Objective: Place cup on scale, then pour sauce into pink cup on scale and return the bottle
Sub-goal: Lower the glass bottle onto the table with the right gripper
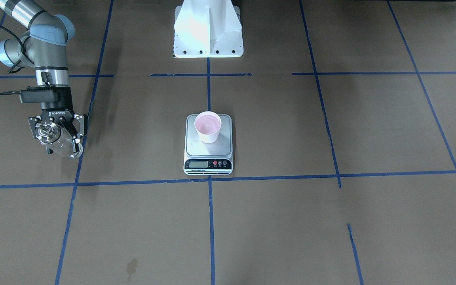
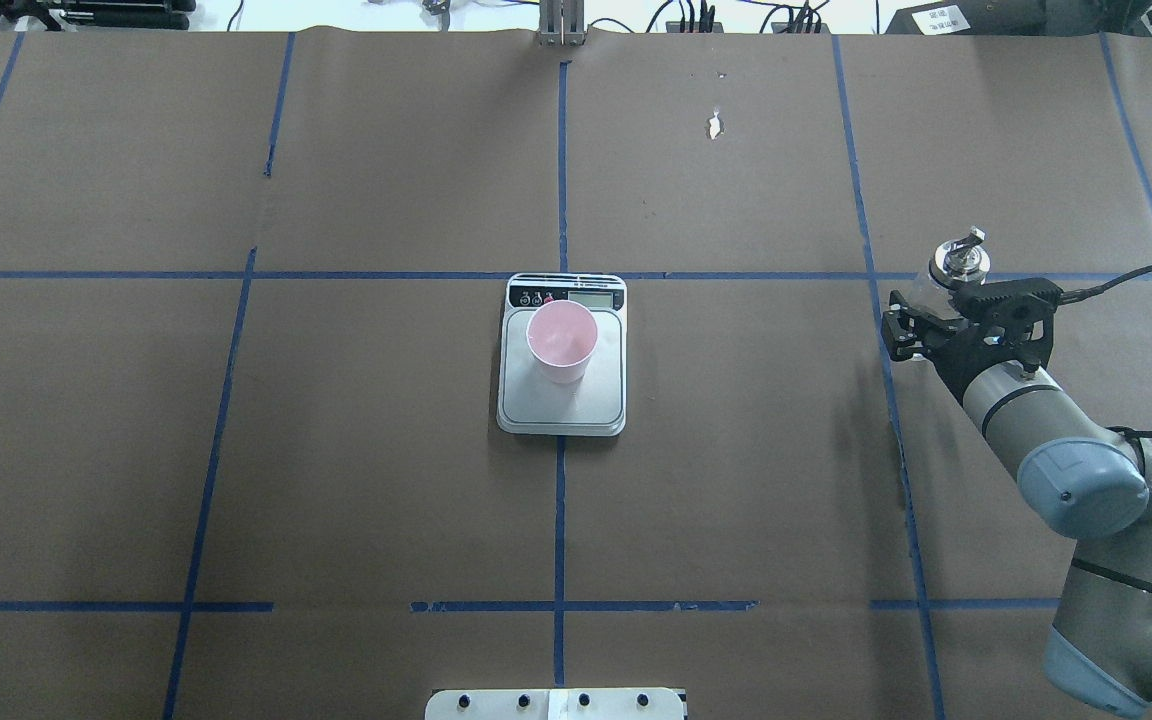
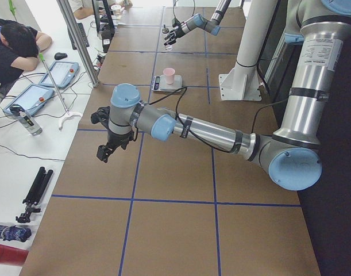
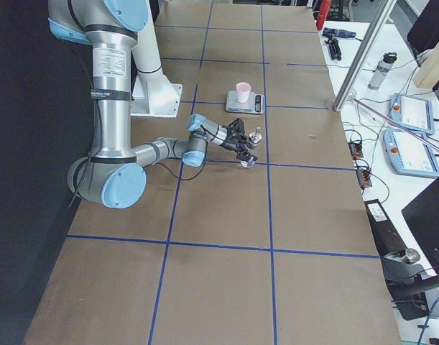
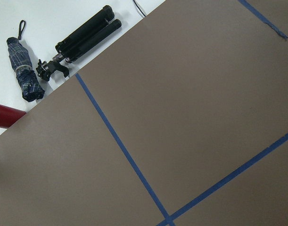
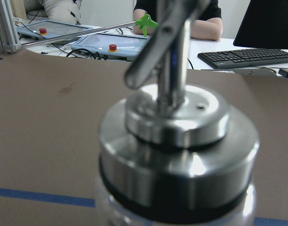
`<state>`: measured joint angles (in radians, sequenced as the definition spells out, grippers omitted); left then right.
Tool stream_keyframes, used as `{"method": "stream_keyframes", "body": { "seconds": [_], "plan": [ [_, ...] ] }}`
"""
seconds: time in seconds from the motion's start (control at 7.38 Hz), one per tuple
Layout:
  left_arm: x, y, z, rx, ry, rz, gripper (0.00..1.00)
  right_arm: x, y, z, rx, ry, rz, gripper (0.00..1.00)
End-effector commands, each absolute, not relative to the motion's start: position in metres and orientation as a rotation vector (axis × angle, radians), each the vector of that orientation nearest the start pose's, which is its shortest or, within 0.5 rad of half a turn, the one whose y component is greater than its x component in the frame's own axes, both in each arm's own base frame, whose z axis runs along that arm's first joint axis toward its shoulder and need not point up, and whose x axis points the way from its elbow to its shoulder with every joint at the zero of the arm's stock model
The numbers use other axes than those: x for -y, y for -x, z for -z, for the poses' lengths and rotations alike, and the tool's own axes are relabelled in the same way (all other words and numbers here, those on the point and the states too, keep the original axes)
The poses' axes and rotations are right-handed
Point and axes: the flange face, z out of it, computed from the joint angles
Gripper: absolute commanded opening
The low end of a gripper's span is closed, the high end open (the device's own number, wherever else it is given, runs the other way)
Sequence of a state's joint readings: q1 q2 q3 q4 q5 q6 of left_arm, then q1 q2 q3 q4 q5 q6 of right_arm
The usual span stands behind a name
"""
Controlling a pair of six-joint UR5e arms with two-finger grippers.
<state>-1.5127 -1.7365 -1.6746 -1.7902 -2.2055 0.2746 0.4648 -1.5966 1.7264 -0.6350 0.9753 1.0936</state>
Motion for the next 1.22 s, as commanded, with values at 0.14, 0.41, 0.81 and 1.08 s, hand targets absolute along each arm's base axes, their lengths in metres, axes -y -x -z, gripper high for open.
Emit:
{"method": "stream_keyframes", "body": {
  "seconds": [0.14,0.41,0.81,1.08],
  "plan": [
    [0.577,0.042,-0.501,-0.571,-0.542,-0.469,1.0,0.393,0.364,-0.483,0.731,-0.92,-0.37,0.0],
    [0.577,0.042,-0.501,-0.571,-0.542,-0.469,1.0,0.392,0.367,-0.491,0.716,-0.911,-0.365,0.0],
    [0.577,0.042,-0.501,-0.571,-0.542,-0.469,1.0,0.391,0.369,-0.494,0.711,-0.909,-0.359,0.0],
    [0.577,0.041,-0.502,-0.57,-0.54,-0.47,1.0,0.391,0.367,-0.489,0.723,-0.905,-0.358,0.15]
  ]
}}
